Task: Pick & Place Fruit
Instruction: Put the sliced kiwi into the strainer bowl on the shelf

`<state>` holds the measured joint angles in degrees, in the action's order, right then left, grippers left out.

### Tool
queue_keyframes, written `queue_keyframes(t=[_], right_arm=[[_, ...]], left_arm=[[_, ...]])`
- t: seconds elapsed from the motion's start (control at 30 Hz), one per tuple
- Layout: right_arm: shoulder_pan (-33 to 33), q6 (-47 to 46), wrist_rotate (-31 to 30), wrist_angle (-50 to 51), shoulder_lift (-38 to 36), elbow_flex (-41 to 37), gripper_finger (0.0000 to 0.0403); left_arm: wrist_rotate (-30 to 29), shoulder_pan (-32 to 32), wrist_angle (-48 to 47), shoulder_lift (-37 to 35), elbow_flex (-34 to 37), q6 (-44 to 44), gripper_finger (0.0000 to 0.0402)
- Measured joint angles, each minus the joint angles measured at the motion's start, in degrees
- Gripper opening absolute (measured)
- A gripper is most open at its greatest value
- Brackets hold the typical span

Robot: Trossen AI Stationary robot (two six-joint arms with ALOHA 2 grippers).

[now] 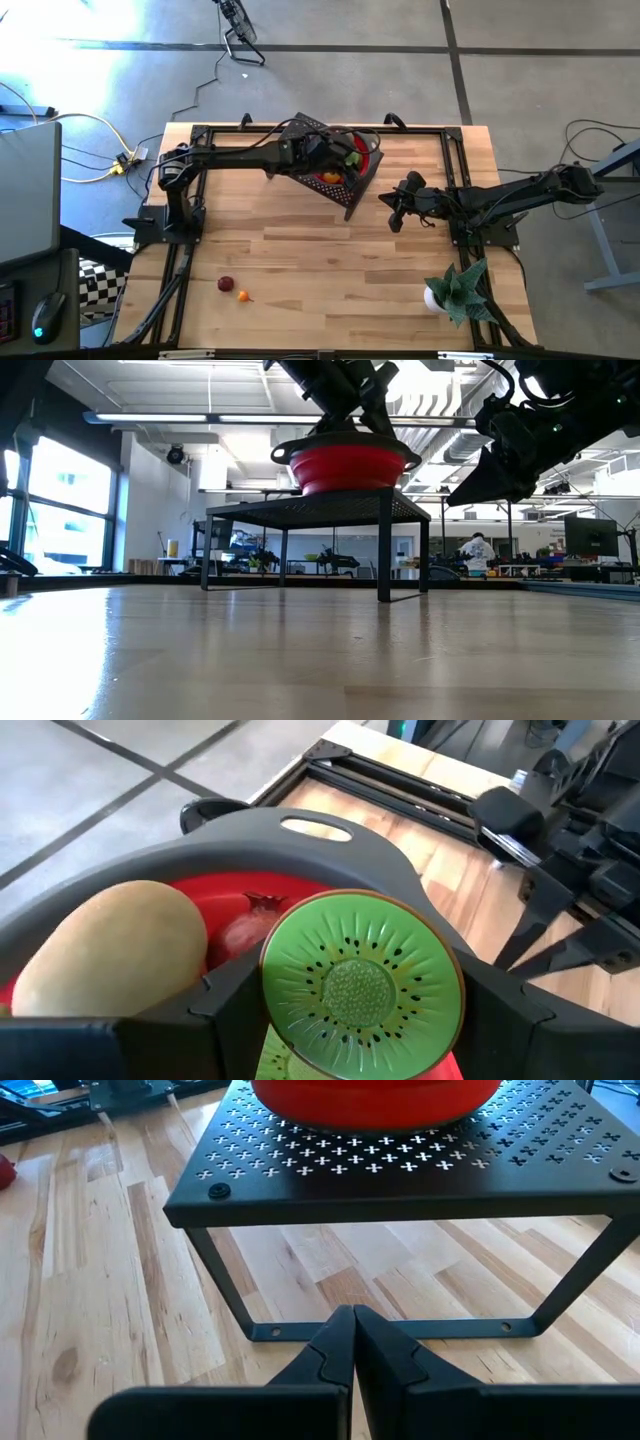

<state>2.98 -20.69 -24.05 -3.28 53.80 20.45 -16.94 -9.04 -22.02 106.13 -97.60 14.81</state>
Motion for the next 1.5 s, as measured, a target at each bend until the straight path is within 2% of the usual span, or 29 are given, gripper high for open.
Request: queue_keyframes(t=[0.63,1.03,1.23,1.5], right_arm=[[0.0,1.5,0.0,0.0,0.0,0.0,0.0002],[0.0,1.8,0.0,0.0,0.0,0.0,0.0002],[0.0,2.6,0.2,0.0,0.0,0.0,0.0002],[0.0,2.6,0.2,0.0,0.0,0.0,0.0002]], left_arm=[[-0.2,0.0,5.8,0.0,0.0,0.0,0.0239],[0.1,-1.0,4.5,1.2,0.1,-3.0,0.0242],[2.7,-2.2,5.2,3.1,0.1,-2.3,0.0285],[0.1,-2.2,6.1,3.3,0.0,-2.7,0.0343]])
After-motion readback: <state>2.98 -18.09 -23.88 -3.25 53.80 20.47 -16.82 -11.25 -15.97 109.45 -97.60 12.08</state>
